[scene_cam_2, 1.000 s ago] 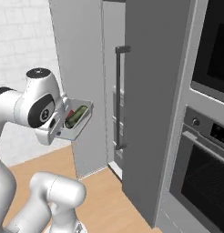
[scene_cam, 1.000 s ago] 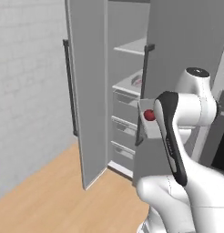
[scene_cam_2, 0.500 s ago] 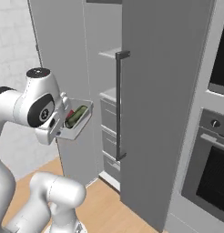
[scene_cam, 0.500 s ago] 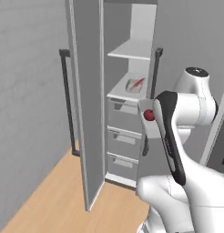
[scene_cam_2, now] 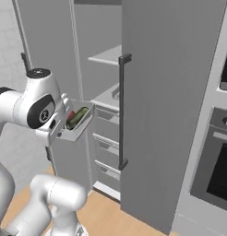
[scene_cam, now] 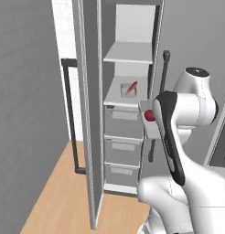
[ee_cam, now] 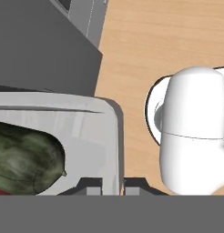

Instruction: Take the meat container that has the steak and place it on the second highest rack of the freezer. Then take the vegetable container that has the tomato and cucumber and place it on the highest rack of the freezer.

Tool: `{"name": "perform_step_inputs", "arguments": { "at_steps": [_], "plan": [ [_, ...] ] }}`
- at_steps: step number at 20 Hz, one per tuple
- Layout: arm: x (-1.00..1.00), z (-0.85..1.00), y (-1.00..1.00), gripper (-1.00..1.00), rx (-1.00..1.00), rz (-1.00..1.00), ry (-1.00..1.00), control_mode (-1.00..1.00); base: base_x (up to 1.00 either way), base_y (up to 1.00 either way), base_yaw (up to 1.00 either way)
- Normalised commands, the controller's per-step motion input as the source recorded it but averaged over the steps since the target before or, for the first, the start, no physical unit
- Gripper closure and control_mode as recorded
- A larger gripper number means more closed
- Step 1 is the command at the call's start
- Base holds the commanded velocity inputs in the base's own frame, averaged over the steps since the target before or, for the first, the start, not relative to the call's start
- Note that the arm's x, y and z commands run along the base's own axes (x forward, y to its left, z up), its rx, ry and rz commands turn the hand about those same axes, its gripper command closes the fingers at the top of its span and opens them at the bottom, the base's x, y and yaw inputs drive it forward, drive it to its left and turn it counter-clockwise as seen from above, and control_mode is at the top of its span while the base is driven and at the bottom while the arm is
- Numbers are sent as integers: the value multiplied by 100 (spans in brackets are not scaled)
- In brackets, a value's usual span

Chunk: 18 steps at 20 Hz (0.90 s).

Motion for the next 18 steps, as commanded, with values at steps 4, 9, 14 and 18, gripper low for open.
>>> {"name": "perform_step_inputs", "arguments": {
  "at_steps": [4,9,14,18],
  "plan": [
    [0,0,0,100,0,0,0,100,38,-11,-8],
    [0,0,0,100,0,0,0,100,51,-4,-4],
    [0,0,0,100,0,0,0,100,64,17,-8],
    [0,0,0,100,0,0,0,100,49,55,-17]
  ]
}}
